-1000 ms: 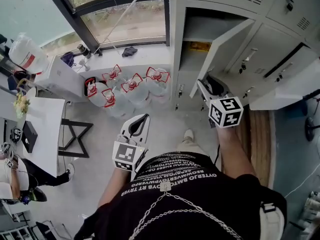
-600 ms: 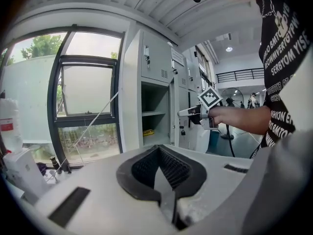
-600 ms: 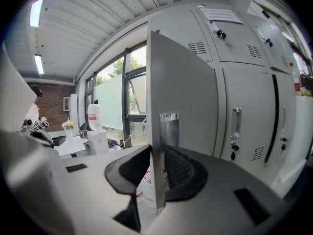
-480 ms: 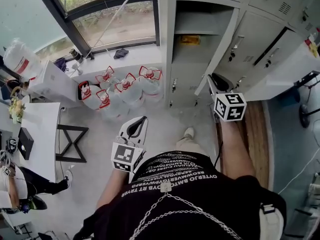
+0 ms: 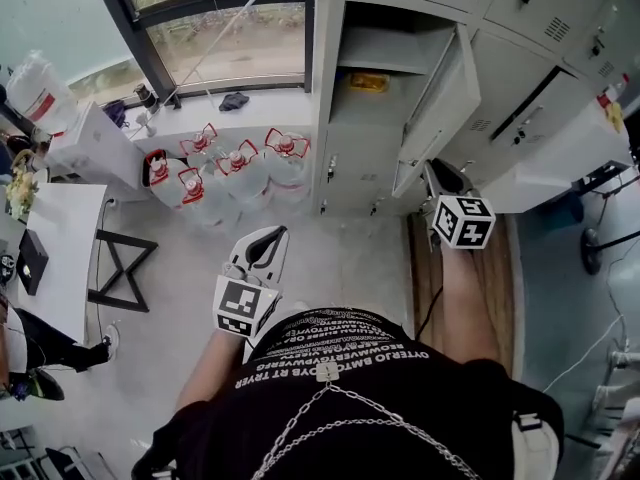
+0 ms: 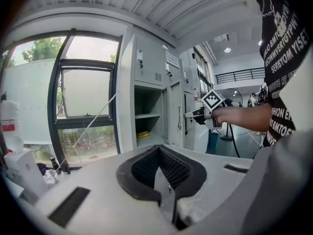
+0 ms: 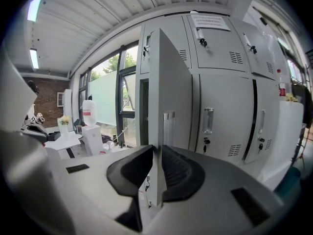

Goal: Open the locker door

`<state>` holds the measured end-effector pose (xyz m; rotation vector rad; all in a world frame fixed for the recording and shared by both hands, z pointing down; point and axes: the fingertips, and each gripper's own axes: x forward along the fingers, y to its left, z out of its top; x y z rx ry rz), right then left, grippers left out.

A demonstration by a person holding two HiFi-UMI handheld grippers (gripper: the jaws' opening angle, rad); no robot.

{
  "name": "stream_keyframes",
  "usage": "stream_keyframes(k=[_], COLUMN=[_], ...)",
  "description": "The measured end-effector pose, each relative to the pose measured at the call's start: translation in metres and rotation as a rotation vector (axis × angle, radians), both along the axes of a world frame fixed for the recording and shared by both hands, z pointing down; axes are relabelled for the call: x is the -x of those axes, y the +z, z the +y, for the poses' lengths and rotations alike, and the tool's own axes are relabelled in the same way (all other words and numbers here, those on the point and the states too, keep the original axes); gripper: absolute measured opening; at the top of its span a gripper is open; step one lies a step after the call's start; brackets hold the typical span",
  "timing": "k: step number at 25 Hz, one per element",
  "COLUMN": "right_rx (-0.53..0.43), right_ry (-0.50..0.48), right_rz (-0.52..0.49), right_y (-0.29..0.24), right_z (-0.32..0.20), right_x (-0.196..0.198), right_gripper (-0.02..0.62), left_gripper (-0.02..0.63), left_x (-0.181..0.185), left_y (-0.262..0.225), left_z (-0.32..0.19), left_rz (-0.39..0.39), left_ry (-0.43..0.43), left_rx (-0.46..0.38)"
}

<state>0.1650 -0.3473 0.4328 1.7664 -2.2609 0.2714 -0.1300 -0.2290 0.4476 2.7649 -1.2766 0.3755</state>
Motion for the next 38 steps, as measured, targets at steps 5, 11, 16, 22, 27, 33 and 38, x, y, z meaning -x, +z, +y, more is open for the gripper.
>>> stream_keyframes(k=[5,11,16,22,27,33,38], right_rx=[0.006,-0.039,-0.130,-0.039,-0.049,-0.107,-0.145], right_ry=[-0.036,-0.182,-0.298,-0.305,-0.277,-0.274,-0.284], right_rz=[0.014,-0.025,-0.001,-0.036,-0.051,-0.061,-0.078], right_y=[0.004,-0.010,-0.018,0.014,0.008,-0.011,-0.023], right_z=[0.009,0.050,0.151,0.214,0.238,0.231,0.217], right_x=[-0.029,-0.043,-0.046,-0.080,-0.115,-0.138,-0.139], right_gripper=[0.037,0.022,-0.005,-0.005,-0.005,-0.005,-0.005], left_gripper=[0.003,0.003,0.003,0.003,0.003,0.003,0.003], left_x=[-0.030,-0.075,-0.118,-0.186,-0.239,-0.262,-0.252], left_y=[0.000,-0.010,-0.006,0.001,-0.014,-0.027,-0.031], left_z=[0.024,0.056,0.091,0.116,0.127,0.124,0.119], left_rz=[0.005,0.013,0.014,0.010,-0.006,-0.051,-0.082], left_ry=[-0.043,-0.076,-0.087,-0.003,0.087,0.115,0.086], left_rx=[0.021,0.007,0.023,0.039,0.001,-0.037,-0.047])
